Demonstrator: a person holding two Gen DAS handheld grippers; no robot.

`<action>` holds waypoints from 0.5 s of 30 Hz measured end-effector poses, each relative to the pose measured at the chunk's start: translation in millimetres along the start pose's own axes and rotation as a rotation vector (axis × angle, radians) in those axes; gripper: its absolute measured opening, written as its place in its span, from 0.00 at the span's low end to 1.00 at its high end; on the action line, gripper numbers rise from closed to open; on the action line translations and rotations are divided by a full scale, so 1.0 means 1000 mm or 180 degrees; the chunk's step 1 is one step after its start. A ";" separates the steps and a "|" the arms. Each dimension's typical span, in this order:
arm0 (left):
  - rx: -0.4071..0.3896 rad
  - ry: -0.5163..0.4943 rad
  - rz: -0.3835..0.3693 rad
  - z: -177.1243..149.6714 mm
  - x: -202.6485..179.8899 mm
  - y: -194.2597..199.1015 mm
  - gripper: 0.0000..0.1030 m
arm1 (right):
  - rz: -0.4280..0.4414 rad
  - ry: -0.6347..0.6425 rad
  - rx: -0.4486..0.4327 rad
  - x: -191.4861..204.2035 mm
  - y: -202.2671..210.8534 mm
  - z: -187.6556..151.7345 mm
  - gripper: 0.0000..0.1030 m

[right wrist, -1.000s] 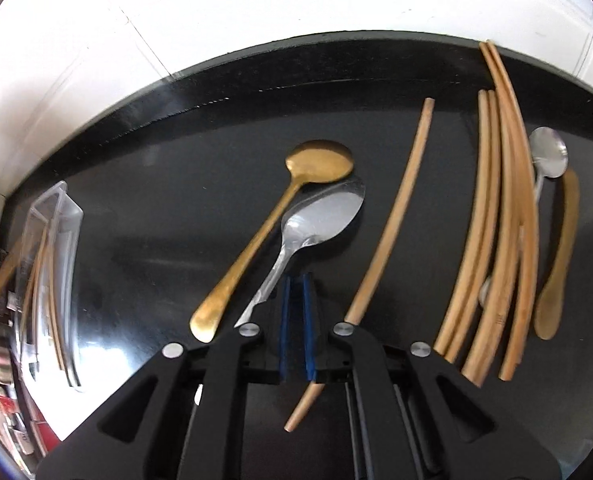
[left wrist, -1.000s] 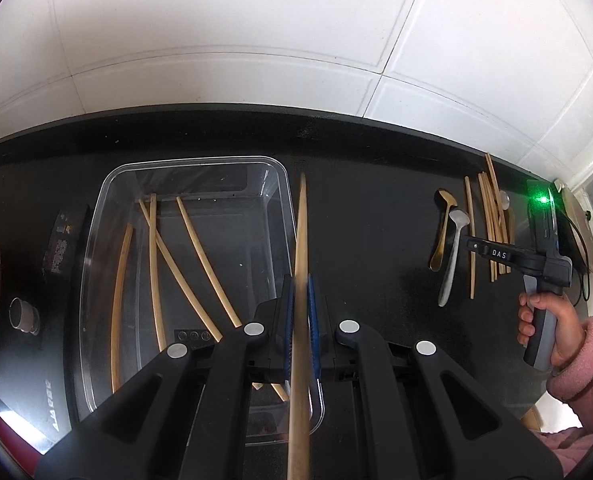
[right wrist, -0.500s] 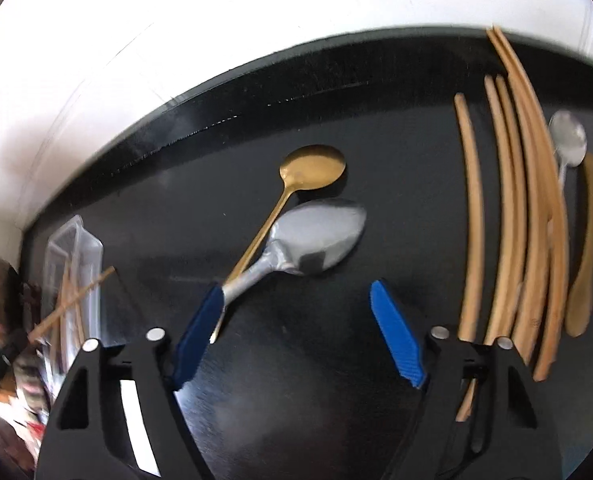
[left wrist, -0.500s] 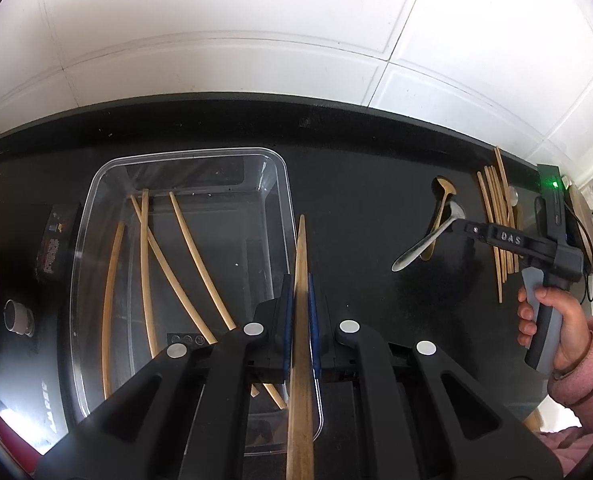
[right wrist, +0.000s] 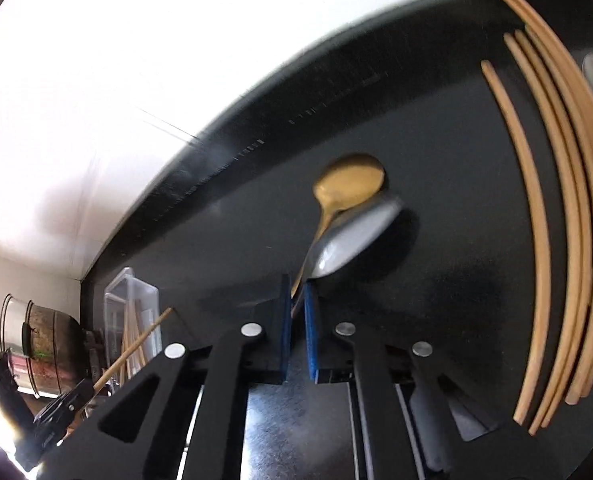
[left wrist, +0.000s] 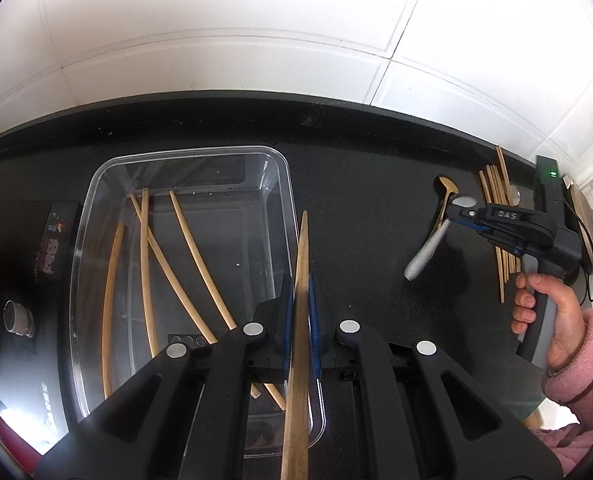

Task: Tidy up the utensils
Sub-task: 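Carry the silver spoon in right tool over the container beside the left tool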

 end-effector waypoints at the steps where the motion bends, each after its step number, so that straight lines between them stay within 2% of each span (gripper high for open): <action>1: -0.0010 0.0008 0.0001 0.000 0.000 0.001 0.06 | -0.0013 0.0079 -0.0033 0.006 0.007 0.000 0.05; 7: -0.0119 0.0028 0.0015 0.000 -0.001 0.013 0.06 | 0.0045 0.0478 -0.0119 0.043 0.040 -0.006 0.03; 15: -0.0390 0.0087 0.0038 -0.001 0.005 0.051 0.05 | 0.0412 0.0991 0.0089 0.131 0.051 -0.046 0.03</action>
Point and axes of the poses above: each gripper's, at about its wrist camera, not at the fingertips, and y roughly against the way its jaws point, x to its left, z to its top, the point moved 9 cm from there along -y, roughly the way its jaws point, and after that the axes turned 5 degrees about x, right-handed, at the moved point
